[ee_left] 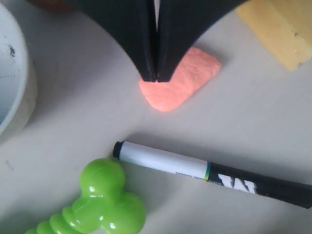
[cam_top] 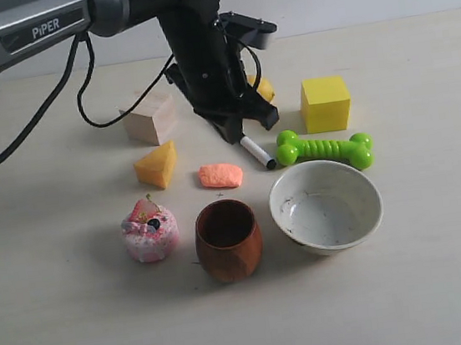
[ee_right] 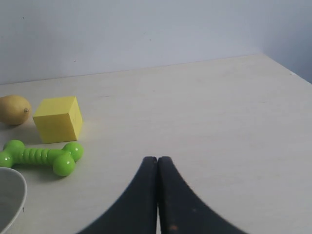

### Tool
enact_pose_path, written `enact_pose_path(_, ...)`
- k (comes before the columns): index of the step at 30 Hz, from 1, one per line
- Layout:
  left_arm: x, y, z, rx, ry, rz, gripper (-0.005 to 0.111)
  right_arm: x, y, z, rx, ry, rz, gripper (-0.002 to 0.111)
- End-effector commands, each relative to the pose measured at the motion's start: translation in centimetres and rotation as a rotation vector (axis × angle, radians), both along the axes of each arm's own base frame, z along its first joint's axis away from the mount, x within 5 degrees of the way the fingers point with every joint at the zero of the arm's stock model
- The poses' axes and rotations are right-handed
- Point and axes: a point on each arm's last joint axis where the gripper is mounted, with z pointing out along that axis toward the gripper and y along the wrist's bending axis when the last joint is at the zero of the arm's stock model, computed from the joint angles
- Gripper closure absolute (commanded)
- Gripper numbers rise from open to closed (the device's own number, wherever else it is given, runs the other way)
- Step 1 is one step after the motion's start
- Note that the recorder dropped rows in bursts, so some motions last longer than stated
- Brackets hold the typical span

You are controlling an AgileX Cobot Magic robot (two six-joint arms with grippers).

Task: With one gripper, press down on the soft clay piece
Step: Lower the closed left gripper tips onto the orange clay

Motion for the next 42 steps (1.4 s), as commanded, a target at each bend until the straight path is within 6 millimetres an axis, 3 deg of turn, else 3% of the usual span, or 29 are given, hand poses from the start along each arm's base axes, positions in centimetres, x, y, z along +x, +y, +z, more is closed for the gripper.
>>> enact_pose_path(1, 0.3, 1.0, -0.8, 0.091, -0.033, 0.015, 0.107, 0.0, 0.0, -0.1, -0.005, -0.005, -0.006, 0.108)
enact_pose_path(19, -0.4, 0.8, -4.0, 0.155, 0.025, -0.001, 0.107, 0.0, 0.0, -0.1, -0.005, -0.005, -0.006, 0.108)
enact_pose_path(34, -0.4, 0.8, -4.2, 0.158, 0.028, -0.001, 0.107, 0.0, 0.0, -0.1, -0.005, -0.005, -0.006, 0.108)
enact_pose_path(42, -0.4, 0.7, -6.2, 0.184, 0.061, -0.012, 0.107, 0.0, 0.0, -0.1, -0.005, -0.005, -0.006, 0.108)
